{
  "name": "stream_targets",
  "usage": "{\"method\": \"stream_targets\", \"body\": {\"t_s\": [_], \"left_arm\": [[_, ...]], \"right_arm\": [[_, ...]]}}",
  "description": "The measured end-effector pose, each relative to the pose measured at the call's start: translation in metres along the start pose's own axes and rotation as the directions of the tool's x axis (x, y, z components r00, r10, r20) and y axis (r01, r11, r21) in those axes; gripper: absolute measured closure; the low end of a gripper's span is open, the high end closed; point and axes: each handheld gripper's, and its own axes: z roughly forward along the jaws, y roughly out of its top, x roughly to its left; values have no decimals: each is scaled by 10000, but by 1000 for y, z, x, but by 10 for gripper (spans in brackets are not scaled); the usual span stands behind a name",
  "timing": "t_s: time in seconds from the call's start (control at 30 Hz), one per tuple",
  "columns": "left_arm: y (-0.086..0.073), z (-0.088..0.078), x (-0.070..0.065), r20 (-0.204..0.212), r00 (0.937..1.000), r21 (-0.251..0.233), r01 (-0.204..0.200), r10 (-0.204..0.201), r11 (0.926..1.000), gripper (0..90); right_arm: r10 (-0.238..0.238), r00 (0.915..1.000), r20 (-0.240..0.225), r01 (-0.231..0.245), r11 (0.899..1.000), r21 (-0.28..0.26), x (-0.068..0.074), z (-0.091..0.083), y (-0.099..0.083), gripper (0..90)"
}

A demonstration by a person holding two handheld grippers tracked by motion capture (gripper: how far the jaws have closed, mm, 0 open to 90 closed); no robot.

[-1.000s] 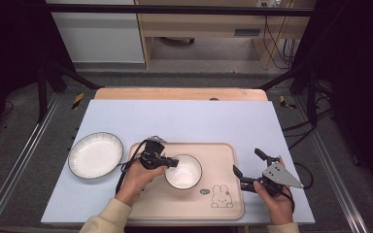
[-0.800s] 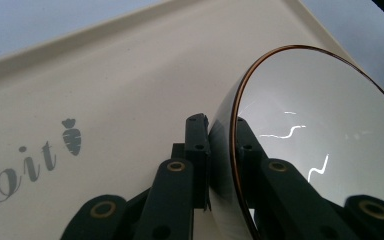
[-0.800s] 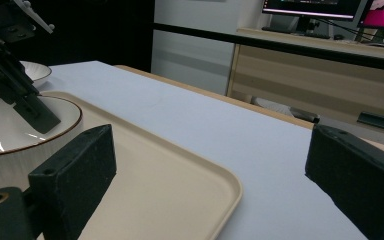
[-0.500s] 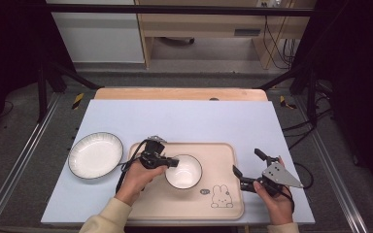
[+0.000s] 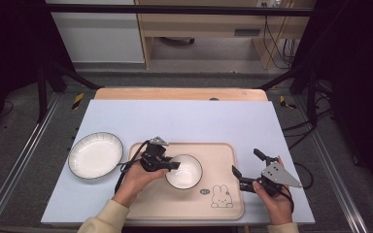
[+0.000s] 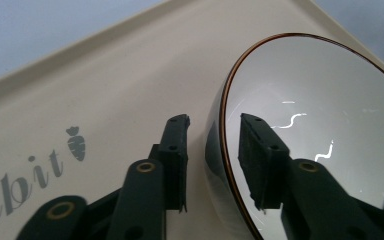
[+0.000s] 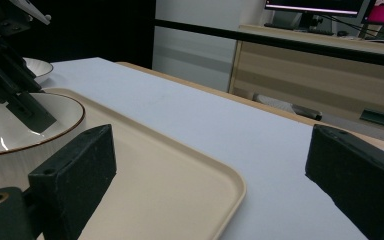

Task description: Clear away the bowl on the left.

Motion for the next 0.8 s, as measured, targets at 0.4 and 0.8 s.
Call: {"method": "stream_targets", "body": {"t_s": [0.4, 0.8], "left_arm": [[2, -6, -9, -587, 9972, -597, -489, 453, 9970, 297], [5, -20, -13, -169, 9948, -1625, -1018, 1004, 9814, 74]], "right_arm": [[-51, 9999, -123, 53, 9999, 124, 2, 1, 0, 59], [9, 9999, -128, -7, 9999, 145, 2, 2, -1, 58]]}}
